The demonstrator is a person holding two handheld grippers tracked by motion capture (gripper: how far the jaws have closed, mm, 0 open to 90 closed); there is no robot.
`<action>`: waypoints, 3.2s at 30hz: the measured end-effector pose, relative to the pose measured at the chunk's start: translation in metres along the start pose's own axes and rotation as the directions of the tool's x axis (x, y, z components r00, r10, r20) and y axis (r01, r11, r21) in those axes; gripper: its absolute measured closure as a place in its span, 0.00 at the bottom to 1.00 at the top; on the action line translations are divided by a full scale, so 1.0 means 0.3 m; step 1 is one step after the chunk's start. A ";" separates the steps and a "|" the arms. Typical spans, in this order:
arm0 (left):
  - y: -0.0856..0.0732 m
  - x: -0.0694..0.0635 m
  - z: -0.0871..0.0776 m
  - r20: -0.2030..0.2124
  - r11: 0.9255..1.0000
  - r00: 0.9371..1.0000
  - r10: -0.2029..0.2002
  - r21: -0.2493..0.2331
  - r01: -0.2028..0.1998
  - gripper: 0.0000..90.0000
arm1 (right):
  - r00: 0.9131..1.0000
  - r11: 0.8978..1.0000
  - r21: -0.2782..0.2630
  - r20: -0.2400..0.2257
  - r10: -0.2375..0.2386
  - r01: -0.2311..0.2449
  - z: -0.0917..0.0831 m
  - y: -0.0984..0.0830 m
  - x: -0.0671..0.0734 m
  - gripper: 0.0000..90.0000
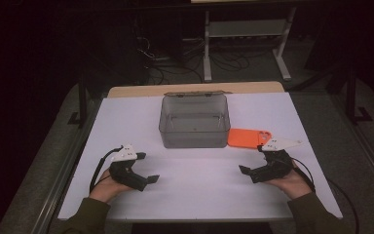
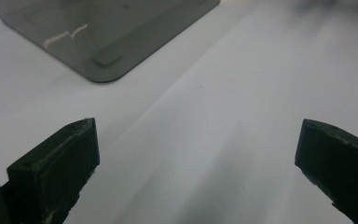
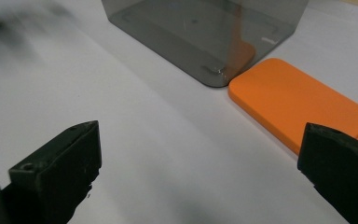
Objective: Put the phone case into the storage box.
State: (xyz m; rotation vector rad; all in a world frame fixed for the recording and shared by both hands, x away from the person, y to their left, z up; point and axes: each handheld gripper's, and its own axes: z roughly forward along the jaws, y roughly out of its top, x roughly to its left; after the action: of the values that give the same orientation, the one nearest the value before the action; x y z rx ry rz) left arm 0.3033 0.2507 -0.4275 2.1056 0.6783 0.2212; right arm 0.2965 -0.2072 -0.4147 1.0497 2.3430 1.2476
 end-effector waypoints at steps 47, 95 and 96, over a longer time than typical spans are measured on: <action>0.000 0.007 -0.006 0.002 1.000 1.000 -0.002 -0.009 0.002 0.00 | 0.995 0.999 0.005 0.080 0.053 -0.054 0.037 0.109 -0.175 0.00; 0.001 0.009 -0.008 0.000 1.000 1.000 0.002 -0.015 -0.002 0.00 | 0.964 0.978 0.132 0.230 0.131 -0.164 0.109 0.204 -0.384 0.28; 0.001 0.009 -0.009 0.000 1.000 1.000 0.001 -0.016 -0.001 0.00 | 0.963 0.976 0.137 0.237 0.132 -0.168 0.112 0.203 -0.387 0.31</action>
State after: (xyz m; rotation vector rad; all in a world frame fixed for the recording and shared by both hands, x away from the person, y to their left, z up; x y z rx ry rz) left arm 0.3048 0.2539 -0.4259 2.0910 0.6734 0.2271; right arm 0.4240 -0.2483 -0.3948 1.3661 2.2472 0.9455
